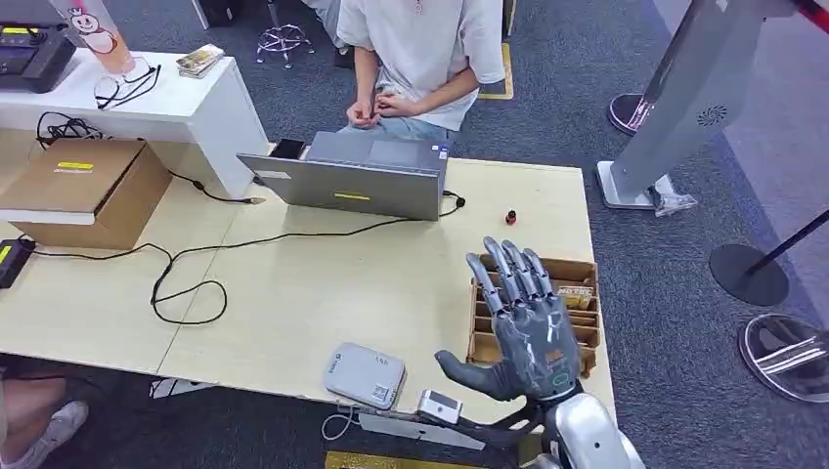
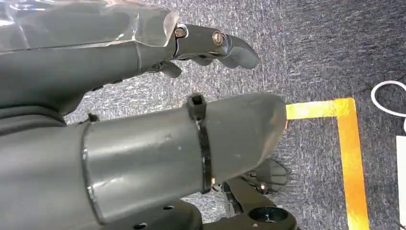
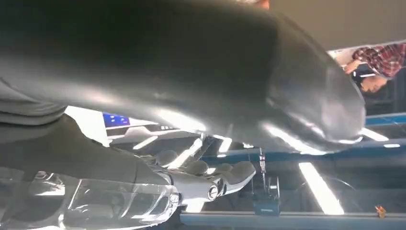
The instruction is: Pass the card to the sensor for recognition and then transmit it.
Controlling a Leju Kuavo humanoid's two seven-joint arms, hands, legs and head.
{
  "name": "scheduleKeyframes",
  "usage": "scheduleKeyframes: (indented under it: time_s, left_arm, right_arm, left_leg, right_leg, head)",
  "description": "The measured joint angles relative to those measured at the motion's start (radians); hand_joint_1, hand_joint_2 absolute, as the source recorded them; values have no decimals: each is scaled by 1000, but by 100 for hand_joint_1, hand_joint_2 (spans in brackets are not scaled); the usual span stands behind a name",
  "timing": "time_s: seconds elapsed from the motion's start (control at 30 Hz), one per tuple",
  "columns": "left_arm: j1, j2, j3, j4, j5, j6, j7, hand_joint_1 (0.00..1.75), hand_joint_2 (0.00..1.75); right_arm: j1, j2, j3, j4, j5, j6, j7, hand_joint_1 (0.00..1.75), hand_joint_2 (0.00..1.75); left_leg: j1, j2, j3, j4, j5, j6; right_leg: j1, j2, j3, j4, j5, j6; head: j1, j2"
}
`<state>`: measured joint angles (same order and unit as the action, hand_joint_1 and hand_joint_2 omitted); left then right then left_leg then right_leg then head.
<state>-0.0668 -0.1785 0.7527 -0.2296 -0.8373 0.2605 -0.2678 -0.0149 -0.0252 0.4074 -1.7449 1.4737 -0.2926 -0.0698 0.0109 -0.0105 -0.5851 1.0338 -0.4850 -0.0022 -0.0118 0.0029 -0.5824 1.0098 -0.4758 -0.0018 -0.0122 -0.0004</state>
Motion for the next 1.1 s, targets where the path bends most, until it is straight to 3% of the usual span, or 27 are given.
scheduleKeyframes:
  time_s: [0.53,0.57,1.1]
  left_arm:
    - [0,0,1,0,3,2,-4,0,0]
    - [0,0,1,0,3,2,-4,0,0]
    - [0,0,3,0,3,3,-5,0,0]
  right_arm:
    - [0,0,0,35,3,14,14,0,0]
    - [0,0,0,36,4,15,14,0,175]
    - [0,1,-10,39,17,25,17,0,175]
  left_leg:
    - [0,0,0,0,0,0]
    - [0,0,0,0,0,0]
    - [0,0,0,0,0,0]
  right_leg:
    - [0,0,0,0,0,0]
    - [0,0,0,0,0,0]
    - [0,0,0,0,0,0]
  head:
    - [0,0]
    - [0,0]
    - [0,0]
